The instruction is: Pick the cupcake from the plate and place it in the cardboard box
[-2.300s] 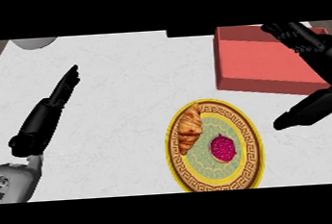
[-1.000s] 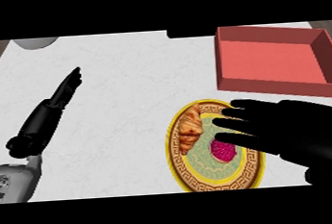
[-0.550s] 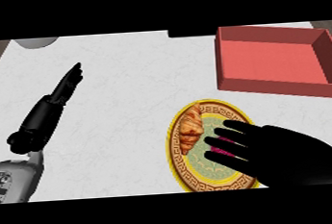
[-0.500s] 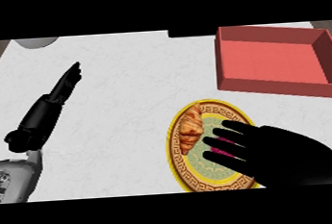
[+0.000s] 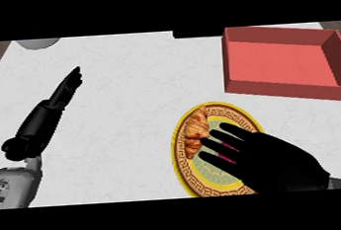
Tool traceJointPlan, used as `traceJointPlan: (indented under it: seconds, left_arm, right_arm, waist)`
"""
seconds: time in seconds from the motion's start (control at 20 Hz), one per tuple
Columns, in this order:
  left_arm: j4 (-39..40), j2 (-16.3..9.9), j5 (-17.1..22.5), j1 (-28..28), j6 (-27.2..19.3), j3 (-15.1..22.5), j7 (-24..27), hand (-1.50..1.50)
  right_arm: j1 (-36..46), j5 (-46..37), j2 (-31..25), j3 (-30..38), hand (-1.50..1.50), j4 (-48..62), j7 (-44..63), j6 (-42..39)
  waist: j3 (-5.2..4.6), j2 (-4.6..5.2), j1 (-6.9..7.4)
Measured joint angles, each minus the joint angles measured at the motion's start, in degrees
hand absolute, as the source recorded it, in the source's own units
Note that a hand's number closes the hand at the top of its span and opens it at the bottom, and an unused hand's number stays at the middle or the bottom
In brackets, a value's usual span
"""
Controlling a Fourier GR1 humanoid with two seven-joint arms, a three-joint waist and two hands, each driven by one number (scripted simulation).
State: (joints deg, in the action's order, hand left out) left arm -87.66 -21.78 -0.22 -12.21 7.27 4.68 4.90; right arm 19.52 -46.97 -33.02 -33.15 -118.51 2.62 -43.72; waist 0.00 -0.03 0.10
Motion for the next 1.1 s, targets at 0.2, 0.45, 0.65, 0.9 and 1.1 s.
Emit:
traceJointPlan:
  seconds: [0.2,0.45,0.65,0.9,1.1]
  left_arm:
    - [-1.33,1.86,-1.68,0.25,-0.30,-0.05,-1.13,0.00]
    - [0.58,3.03,-2.92,-0.89,0.63,-1.15,-0.59,0.00]
    - [-0.79,4.37,-3.94,-1.14,1.14,-1.04,-2.08,0.00]
    - [-1.56,4.17,-3.85,0.14,3.26,-2.88,-1.50,0.00]
    - [-0.58,4.72,-4.39,0.11,4.20,-3.87,-0.82,0.00]
  right_arm:
    - [-1.67,-4.58,1.29,-1.03,-1.50,0.57,-1.18,0.56]
    - [-1.73,-10.45,3.60,-2.22,-1.50,4.95,-3.02,2.80]
    - [-1.12,-13.39,4.78,-1.04,-1.50,8.89,-6.00,4.22]
    - [-0.90,-15.51,7.00,-0.17,-1.50,12.26,-9.64,4.27]
    - [-3.51,-18.24,7.53,-0.37,-1.50,13.82,-11.78,6.47]
  waist:
    - [0.00,0.00,-0.02]
    - [0.01,0.03,-0.03]
    - [0.01,0.03,0.03]
    - [0.00,0.02,0.06]
    - [0.01,0.02,-0.05]
